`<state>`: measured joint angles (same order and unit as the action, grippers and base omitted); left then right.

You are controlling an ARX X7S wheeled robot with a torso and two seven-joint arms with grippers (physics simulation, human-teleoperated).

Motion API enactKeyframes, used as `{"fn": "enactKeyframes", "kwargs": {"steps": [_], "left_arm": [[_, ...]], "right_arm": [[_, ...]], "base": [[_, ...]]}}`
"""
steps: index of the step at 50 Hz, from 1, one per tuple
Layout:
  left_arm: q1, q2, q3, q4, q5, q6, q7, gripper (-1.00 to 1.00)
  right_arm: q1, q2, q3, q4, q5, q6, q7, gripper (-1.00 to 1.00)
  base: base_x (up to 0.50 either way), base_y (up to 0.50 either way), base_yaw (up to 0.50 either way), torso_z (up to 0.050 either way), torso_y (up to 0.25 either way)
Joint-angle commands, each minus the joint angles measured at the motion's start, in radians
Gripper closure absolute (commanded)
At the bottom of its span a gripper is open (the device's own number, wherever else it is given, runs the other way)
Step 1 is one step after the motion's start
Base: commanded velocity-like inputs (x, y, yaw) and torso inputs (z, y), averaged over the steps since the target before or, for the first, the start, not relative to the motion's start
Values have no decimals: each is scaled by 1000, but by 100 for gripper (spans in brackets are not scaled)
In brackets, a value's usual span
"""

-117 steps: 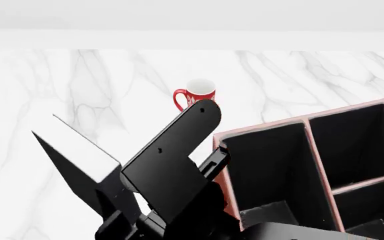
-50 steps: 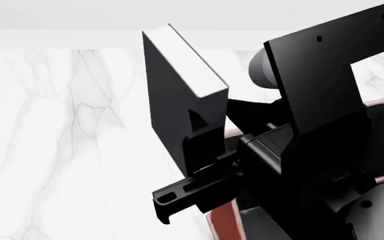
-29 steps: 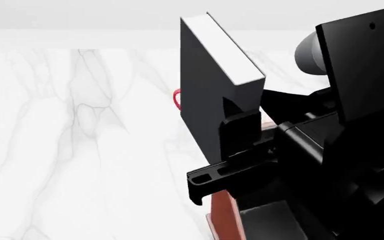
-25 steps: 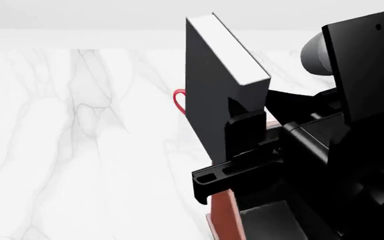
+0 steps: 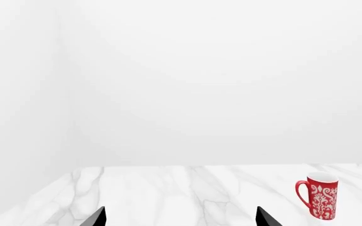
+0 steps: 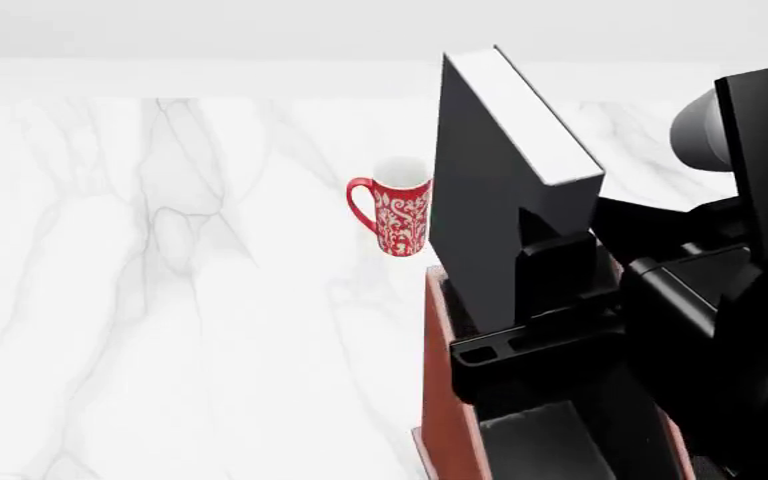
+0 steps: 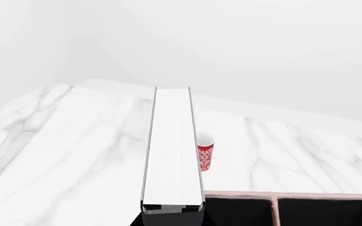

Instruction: Pick up the book and place it in the left compartment of the caddy.

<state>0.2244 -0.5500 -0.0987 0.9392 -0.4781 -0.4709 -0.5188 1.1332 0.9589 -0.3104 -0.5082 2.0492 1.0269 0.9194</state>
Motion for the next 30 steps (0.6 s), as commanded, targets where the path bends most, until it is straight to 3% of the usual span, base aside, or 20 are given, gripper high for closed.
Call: {"fn": "enactKeyframes", "kwargs": {"steps": [1, 30], "left_arm": [[-1, -2, 11, -4, 7, 4, -3, -100], [1, -11, 17, -3, 4, 10, -13, -100]], "right_arm": [[-34, 36, 50, 5, -73, 5, -46, 100], [-135, 94, 95, -29, -101, -25, -74, 100]], "base": [[0, 0, 0, 0, 10], [0, 0, 0, 0, 1]]}}
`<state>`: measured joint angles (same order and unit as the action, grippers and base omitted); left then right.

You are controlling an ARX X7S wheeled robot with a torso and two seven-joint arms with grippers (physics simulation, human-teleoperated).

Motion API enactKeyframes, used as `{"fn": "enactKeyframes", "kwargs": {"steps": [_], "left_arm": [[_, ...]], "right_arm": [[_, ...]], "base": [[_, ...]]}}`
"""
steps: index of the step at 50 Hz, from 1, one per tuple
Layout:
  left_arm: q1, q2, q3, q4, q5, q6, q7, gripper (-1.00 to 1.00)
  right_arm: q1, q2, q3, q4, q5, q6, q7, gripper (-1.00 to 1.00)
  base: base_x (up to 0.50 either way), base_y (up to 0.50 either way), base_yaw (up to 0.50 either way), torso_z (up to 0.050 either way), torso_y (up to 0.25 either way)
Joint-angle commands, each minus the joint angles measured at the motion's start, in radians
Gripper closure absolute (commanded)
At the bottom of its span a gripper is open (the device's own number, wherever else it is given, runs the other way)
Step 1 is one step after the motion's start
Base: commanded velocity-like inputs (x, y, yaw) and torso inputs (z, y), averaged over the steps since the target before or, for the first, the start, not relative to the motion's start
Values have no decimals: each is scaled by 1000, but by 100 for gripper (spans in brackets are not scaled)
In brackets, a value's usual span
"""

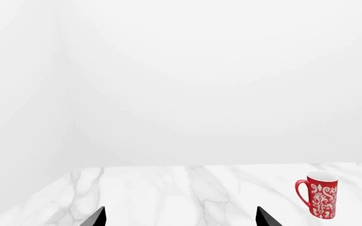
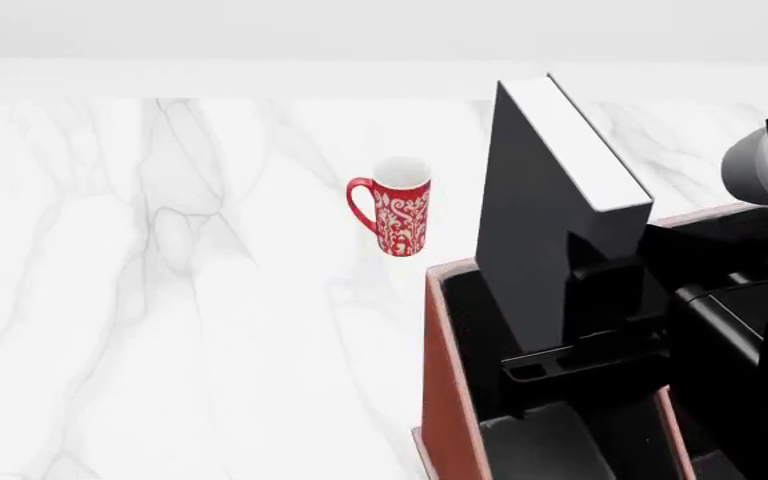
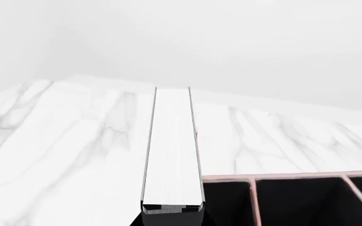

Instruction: Pick up the book and place it in the left compartment of the caddy.

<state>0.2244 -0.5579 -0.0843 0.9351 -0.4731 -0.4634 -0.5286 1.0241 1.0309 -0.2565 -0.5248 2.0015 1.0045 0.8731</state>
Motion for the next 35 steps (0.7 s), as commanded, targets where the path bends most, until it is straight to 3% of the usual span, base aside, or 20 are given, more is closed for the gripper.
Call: {"fn": "enactKeyframes", "kwargs": {"steps": [1, 35], "left_arm": [[2, -3, 3, 0, 0, 4, -4, -100], [4, -14, 10, 2, -5, 9, -15, -100]], "right_arm": [[-31, 24, 43, -15, -57, -2, -30, 100], [-213, 29, 84, -27, -200, -39, -150, 100]], "base": [[0, 0, 0, 0, 10], [0, 0, 0, 0, 1]]}}
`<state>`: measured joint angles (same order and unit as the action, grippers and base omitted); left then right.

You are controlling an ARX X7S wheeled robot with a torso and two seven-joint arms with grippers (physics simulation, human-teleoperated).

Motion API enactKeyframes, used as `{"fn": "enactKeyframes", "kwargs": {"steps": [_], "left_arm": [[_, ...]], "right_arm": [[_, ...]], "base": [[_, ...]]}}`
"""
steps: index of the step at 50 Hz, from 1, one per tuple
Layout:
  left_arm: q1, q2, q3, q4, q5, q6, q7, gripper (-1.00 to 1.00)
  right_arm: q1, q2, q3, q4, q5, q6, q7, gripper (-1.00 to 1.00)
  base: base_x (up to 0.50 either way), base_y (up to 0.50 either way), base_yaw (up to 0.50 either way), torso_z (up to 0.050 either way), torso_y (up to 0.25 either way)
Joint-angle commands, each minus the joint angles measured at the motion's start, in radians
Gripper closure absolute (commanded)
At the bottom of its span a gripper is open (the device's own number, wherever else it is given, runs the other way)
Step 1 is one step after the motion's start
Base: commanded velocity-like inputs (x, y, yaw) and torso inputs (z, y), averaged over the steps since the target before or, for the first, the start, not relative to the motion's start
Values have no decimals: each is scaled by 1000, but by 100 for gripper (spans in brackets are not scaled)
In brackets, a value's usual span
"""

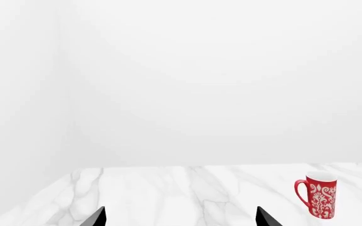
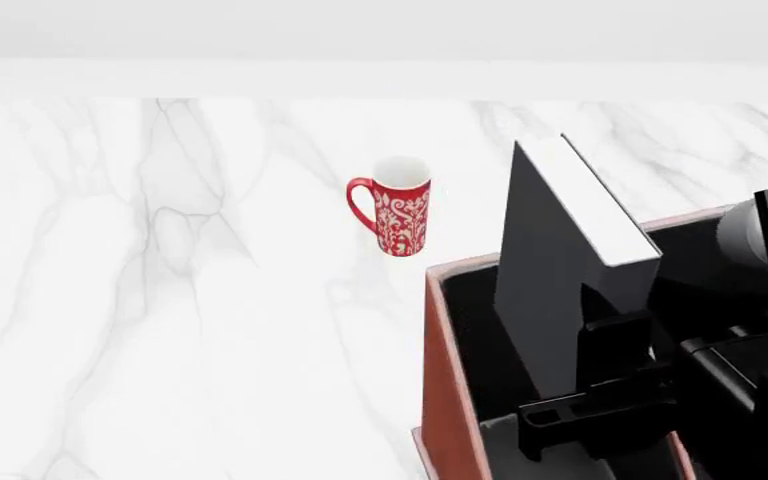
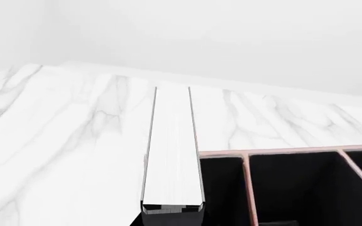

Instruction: Pick up the book and place it in the left compartment of the caddy.

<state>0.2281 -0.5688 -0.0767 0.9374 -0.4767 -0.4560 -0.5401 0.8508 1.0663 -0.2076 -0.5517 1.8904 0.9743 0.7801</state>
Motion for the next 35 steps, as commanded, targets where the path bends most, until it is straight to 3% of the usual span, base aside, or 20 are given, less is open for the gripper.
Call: {"fn": "enactKeyframes", "kwargs": {"steps": [1, 35], "left_arm": [[-1, -4, 3, -1, -1, 0, -4, -100], [-4, -12, 22, -9, 6, 10, -13, -100]], "right_arm": [[-45, -6, 37, -1, -91, -11, -59, 100], [-250, -50, 35, 39, -339, -85, -170, 100]], "base": [[0, 0, 0, 0, 0], [0, 0, 0, 0, 1]]}}
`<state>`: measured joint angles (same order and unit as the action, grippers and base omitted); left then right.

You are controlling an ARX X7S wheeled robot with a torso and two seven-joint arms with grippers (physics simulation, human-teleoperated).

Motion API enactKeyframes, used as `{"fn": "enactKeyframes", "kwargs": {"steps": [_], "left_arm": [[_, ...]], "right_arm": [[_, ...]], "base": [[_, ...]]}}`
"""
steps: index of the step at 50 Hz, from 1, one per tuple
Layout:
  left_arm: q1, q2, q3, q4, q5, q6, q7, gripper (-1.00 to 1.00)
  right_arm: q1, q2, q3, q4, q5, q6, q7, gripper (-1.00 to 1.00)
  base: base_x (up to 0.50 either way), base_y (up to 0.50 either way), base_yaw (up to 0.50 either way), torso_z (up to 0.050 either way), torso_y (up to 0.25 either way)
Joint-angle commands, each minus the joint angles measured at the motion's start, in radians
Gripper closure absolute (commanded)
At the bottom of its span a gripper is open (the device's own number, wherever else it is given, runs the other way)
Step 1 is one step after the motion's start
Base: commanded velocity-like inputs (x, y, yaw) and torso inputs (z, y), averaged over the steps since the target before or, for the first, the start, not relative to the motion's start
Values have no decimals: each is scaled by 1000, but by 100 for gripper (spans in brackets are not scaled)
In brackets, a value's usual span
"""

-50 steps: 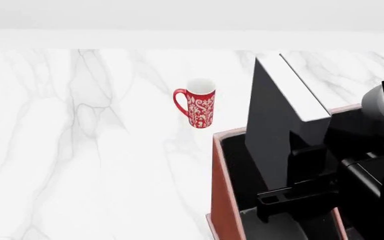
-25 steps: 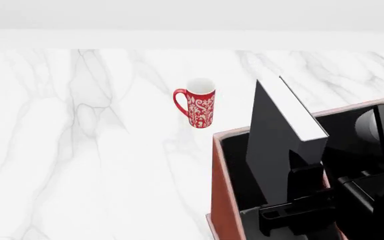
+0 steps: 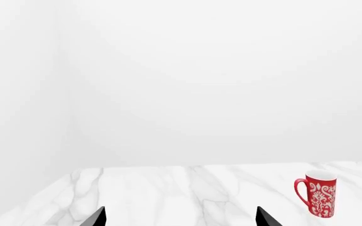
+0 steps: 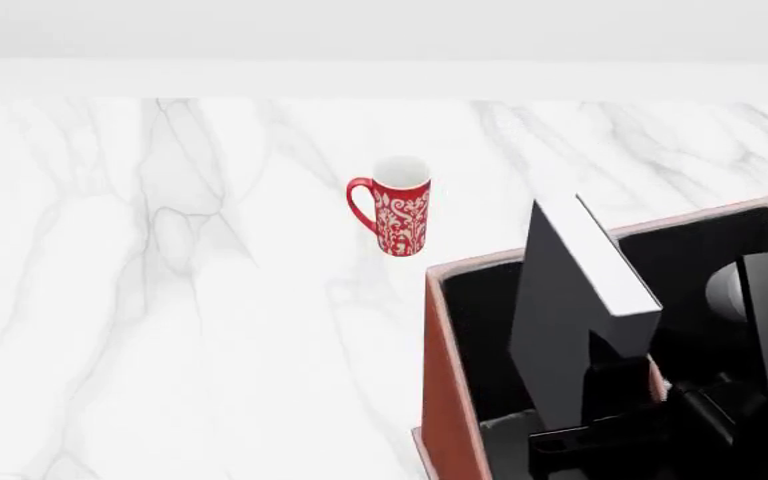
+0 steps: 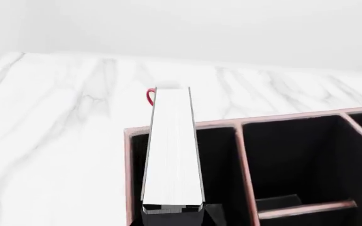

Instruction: Pick up the book and place it in the left compartment of the caddy.

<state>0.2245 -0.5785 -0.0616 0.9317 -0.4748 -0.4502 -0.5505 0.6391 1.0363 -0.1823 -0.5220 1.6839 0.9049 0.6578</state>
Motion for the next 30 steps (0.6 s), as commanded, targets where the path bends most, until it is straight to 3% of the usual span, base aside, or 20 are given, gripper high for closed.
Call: {"fn": "enactKeyframes", "kwargs": {"steps": [1, 30], "left_arm": [[0, -3, 8, -1, 4, 3, -3, -100], [5, -14, 2, 8, -11, 7, -12, -100]], "right_arm": [[-48, -23, 9, 8, -141, -20, -59, 100], [-291, -43, 93, -76, -378, -217, -248, 100]], "base": [[0, 0, 0, 0, 0], [0, 0, 0, 0, 1]]}}
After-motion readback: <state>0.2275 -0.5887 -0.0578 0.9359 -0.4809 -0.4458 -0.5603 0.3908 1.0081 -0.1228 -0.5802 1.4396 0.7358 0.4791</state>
